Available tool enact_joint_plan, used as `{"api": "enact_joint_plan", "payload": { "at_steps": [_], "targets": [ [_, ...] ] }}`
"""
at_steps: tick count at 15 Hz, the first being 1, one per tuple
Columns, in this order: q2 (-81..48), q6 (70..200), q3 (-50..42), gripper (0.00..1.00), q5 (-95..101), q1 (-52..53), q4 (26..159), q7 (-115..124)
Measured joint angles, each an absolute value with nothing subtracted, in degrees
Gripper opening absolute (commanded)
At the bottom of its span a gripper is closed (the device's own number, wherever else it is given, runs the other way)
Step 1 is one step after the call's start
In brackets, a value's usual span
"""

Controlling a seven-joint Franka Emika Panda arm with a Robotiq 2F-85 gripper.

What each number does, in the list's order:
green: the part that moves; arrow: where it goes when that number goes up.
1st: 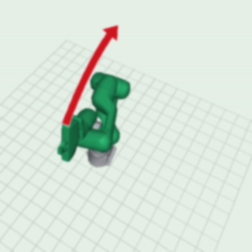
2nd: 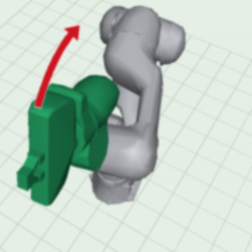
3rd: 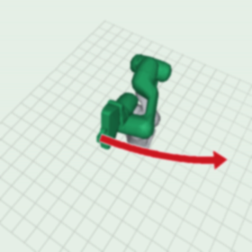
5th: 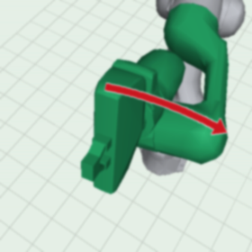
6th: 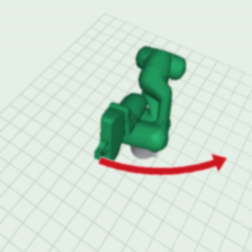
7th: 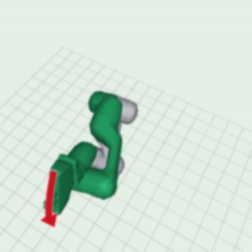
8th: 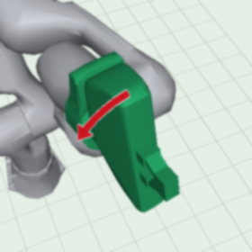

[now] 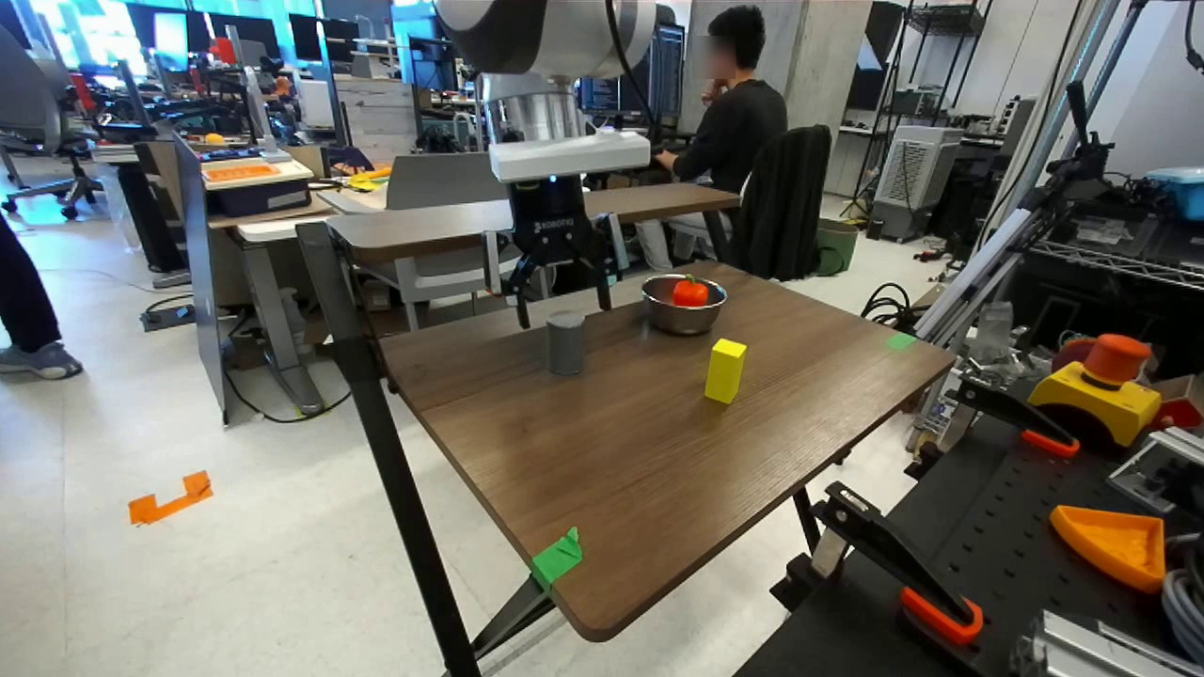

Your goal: Pick the gray object and move it to the bottom of the desk

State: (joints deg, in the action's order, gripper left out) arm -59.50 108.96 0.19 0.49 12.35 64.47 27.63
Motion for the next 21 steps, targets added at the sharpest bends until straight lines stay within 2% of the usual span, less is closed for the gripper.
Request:
{"api": "enact_joint_plan", "payload": {
  "at_steps": [2,3,4,11,17,21],
  "targets": [
    [-60.87,107.40,0.19,1.00,-0.17,12.31,62.50,27.61],
    [-61.51,106.50,0.19,0.75,-0.55,12.23,61.48,27.58],
    [-62.17,105.52,0.19,0.72,-0.84,12.12,60.49,27.58],
    [-66.80,101.18,0.19,0.20,-1.66,11.58,53.73,27.56],
    [-66.56,97.84,0.85,0.20,-1.67,11.77,51.77,25.62],
    [-58.63,97.86,3.62,0.20,-1.67,12.26,59.88,19.38]
  ]
}}
